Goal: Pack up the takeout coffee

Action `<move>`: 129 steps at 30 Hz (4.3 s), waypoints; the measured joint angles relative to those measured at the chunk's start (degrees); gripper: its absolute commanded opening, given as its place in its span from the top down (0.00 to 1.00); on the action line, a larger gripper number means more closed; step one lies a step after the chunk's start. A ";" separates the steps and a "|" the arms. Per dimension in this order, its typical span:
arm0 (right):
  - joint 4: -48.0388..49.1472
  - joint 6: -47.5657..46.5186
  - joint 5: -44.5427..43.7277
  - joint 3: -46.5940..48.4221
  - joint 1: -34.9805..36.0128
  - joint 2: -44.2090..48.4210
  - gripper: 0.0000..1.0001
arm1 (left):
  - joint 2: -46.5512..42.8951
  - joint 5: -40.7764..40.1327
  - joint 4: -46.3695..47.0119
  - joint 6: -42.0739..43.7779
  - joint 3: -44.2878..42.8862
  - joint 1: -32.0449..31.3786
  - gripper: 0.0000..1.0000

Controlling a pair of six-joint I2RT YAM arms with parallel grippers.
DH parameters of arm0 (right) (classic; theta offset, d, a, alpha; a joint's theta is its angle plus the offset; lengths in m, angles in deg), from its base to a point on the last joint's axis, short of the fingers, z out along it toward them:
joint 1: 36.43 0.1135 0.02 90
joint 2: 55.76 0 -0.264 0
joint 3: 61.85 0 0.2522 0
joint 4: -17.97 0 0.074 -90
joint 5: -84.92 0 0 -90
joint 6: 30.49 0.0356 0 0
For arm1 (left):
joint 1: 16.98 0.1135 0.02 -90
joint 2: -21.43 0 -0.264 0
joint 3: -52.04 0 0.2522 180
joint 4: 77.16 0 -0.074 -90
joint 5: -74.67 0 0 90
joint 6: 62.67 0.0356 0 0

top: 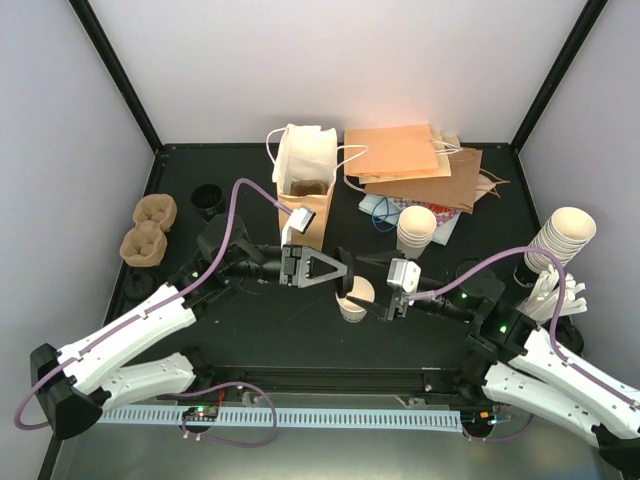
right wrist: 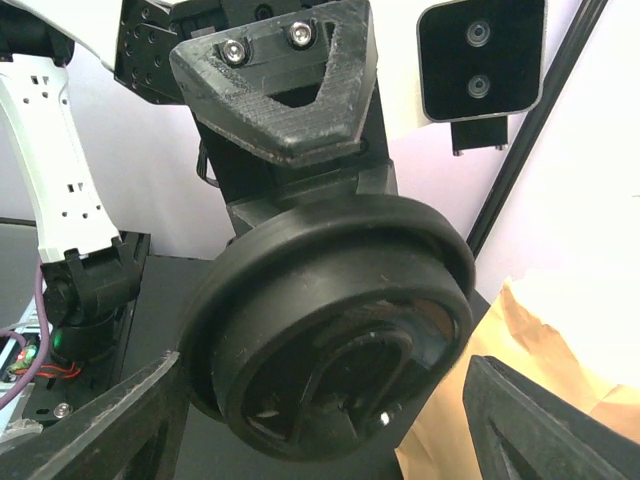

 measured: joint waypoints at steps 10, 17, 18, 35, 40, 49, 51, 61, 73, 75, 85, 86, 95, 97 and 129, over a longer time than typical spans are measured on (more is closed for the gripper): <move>-0.66 0.02 0.00 0.81 0.00 -1.77 0.18 | 2.21 0.63 1.14 -0.28 0.02 -0.61 0.72; -0.66 -0.15 -0.22 1.31 0.00 -2.40 0.18 | 2.21 0.83 0.33 0.48 0.00 -1.11 0.73; -0.63 -0.26 -0.24 1.31 0.00 -2.40 0.20 | 2.21 0.83 0.17 0.63 0.00 -1.14 0.73; -3.76 -0.52 0.15 1.81 0.00 -1.22 0.29 | 1.66 -0.83 -4.68 5.22 -0.61 -1.20 0.26; -10.84 2.60 -2.99 4.15 0.00 0.39 0.30 | -1.57 -6.01 -15.19 11.76 -3.78 2.14 0.15; -34.93 19.23 -15.72 19.39 0.00 -5.88 0.32 | -6.36 -11.87 -26.27 19.89 -4.15 8.72 0.15; -40.28 22.86 -17.38 21.84 0.00 -8.31 0.32 | -5.70 -12.35 -26.82 20.79 -2.73 8.76 0.15; -60.28 29.53 -18.36 32.28 0.00 -25.90 0.31 | -1.44 -10.14 -19.76 20.70 10.67 8.76 0.16; -66.55 28.35 -18.56 35.30 0.00 -40.50 0.29 | 0.09 -14.51 -13.73 19.74 20.35 8.68 0.22; -66.47 28.11 -18.75 35.47 0.00 -42.21 0.29 | 1.70 -14.97 -12.50 19.52 20.96 8.66 0.26; -66.16 27.61 -21.59 38.51 0.00 -49.66 0.29 | 9.09 -15.96 -8.09 18.82 21.92 8.63 0.34; -66.10 27.45 -21.64 38.88 0.00 -50.12 0.29 | 9.62 -16.02 -7.74 18.82 21.94 8.63 0.35; -66.34 26.16 -21.70 41.64 0.00 -53.83 0.29 | 18.43 -16.37 -4.76 18.75 21.94 8.63 0.39; -66.47 25.90 -21.66 42.03 0.00 -54.40 0.29 | 20.68 -16.33 -3.93 18.75 21.94 8.63 0.39; -63.17 24.94 -21.03 40.68 0.44 -56.72 0.26 | 31.10 -13.92 0.37 18.75 19.39 6.88 0.42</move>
